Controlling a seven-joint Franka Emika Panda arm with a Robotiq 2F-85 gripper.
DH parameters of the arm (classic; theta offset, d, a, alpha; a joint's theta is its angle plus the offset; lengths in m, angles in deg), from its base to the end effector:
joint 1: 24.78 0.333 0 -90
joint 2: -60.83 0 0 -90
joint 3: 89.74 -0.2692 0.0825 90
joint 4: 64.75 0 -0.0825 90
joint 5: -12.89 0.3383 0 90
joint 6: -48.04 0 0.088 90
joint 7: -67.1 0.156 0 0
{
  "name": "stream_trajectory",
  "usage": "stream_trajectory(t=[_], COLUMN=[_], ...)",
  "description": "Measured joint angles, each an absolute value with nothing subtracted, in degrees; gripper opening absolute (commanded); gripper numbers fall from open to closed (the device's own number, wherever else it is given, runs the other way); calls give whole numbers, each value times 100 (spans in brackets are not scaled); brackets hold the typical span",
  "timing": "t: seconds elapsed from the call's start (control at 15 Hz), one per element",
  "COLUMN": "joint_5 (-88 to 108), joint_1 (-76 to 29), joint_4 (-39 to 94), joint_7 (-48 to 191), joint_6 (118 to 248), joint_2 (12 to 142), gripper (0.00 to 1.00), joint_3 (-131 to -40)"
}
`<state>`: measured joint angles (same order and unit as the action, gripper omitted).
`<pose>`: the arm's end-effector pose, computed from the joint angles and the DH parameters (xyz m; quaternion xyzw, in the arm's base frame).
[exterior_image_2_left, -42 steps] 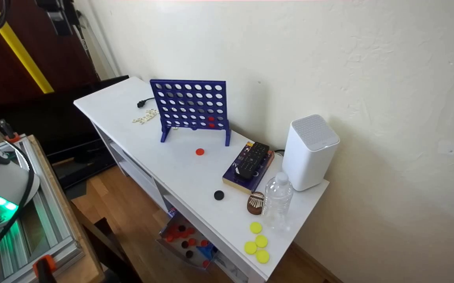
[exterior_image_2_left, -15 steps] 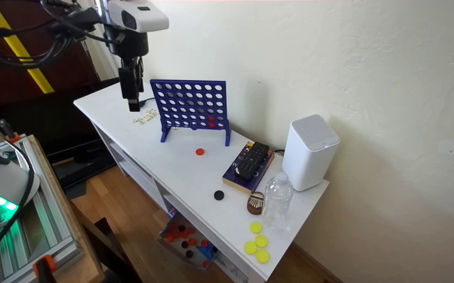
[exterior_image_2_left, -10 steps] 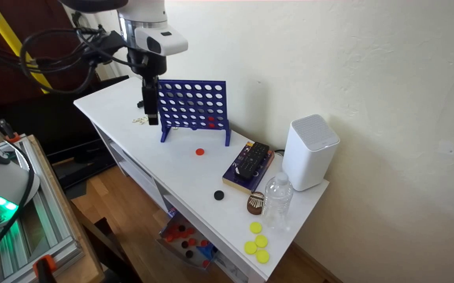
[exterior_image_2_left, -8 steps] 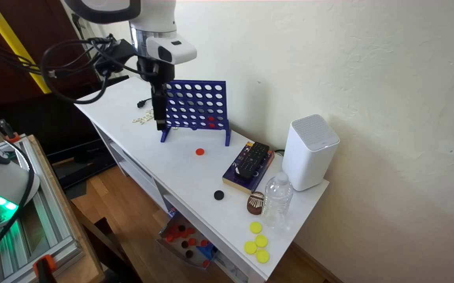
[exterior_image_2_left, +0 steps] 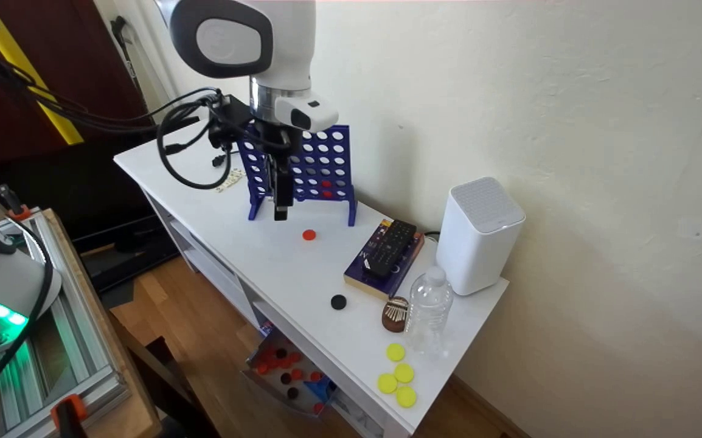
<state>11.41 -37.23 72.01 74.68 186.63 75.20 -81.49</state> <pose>0.4048 -0.1590 0.1467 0.9663 -0.2323 -0.1103 0.0129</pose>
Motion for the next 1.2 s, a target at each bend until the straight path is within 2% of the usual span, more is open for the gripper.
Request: stream_trajectory(t=[0.53, 1.2], joint_5=[1974, 2802], joint_1=[-3771, -4074], joint_4=[6373, 5998], joint_7=[6857, 6286], joint_6=[18663, 18779], joint_2=[8657, 9326], gripper=[100, 100], joint_3=[-8299, -8588])
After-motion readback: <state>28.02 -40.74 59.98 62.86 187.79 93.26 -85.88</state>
